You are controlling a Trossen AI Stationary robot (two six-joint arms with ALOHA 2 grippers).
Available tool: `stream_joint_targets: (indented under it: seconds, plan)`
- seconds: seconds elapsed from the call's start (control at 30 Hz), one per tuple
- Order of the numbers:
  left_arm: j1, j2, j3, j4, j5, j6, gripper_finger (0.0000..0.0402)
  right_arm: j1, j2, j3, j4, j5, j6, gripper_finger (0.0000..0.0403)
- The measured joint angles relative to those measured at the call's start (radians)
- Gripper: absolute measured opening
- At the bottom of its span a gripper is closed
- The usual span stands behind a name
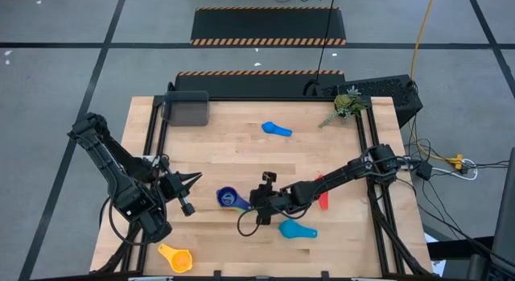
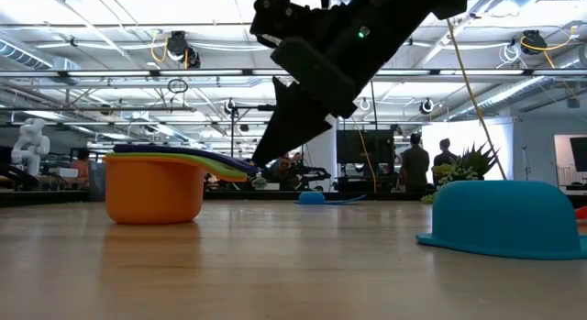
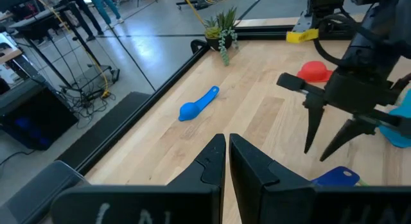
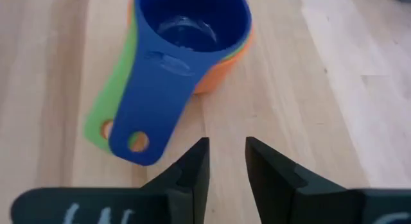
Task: Nest measuring cups in basket
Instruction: Stack the purple measuring cup on top of the green measuring cup, then stack the yellow measuring cup on top of the purple measuring cup
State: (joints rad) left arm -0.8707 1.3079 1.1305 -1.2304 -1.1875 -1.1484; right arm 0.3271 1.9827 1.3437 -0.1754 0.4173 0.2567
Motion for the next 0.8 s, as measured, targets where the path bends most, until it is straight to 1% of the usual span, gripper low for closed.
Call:
stream_joint_targets:
  seconds: [0.17, 0.4, 0.6, 0.7, 0.8]
  plan:
    - [0.012, 0.0, 0.0, 0.0, -0.001, 0.0, 0.0026, 0.0, 0.012, 0.001, 0.04, -0.106, 0.015, 0.0061]
    - [0.031, 0.0, 0.0, 0.003, 0.001, 0.0, 0.0026, -0.003, 0.025, 0.0, 0.046, -0.134, 0.013, 0.0042]
    - [0.032, 0.0, 0.0, 0.003, 0.001, 0.0, 0.0026, -0.005, 0.024, 0.0, 0.067, -0.136, 0.012, 0.004]
    - [0.032, 0.0, 0.0, 0.003, 0.002, 0.0, 0.0026, -0.005, 0.024, 0.0, 0.103, -0.181, 0.012, 0.004]
    - [0.032, 0.0, 0.0, 0.003, 0.002, -0.001, 0.0026, -0.005, 0.024, 0.0, 0.106, -0.187, 0.008, 0.004]
